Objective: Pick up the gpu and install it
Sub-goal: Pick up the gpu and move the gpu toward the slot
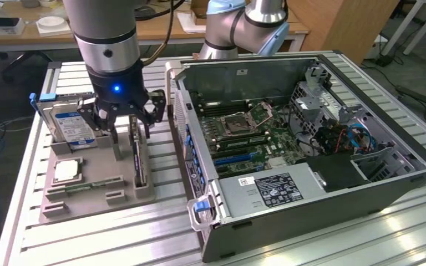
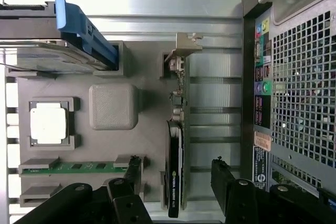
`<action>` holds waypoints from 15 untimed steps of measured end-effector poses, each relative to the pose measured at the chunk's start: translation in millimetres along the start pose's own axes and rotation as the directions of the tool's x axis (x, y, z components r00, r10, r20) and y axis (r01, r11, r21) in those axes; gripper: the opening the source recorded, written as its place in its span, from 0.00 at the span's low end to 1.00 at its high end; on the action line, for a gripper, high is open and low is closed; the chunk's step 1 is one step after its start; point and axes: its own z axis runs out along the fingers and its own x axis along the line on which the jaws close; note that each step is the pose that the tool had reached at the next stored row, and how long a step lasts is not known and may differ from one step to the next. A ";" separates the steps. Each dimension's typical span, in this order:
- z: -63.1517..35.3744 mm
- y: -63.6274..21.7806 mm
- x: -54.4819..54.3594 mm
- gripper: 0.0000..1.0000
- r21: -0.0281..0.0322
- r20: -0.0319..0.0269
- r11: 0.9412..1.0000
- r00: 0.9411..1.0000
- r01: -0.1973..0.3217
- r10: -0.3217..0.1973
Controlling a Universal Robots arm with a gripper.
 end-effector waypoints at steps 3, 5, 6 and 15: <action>3.1 -0.4 0.1 0.65 0.000 0.000 1.000 1.000 0.000 0.000; 5.1 -0.6 0.1 0.65 0.000 0.000 1.000 1.000 0.000 0.000; 6.2 -0.7 0.1 0.65 0.000 0.000 1.000 1.000 0.000 0.000; 18.3 -2.8 0.3 0.65 0.000 0.000 1.000 1.000 -0.001 0.001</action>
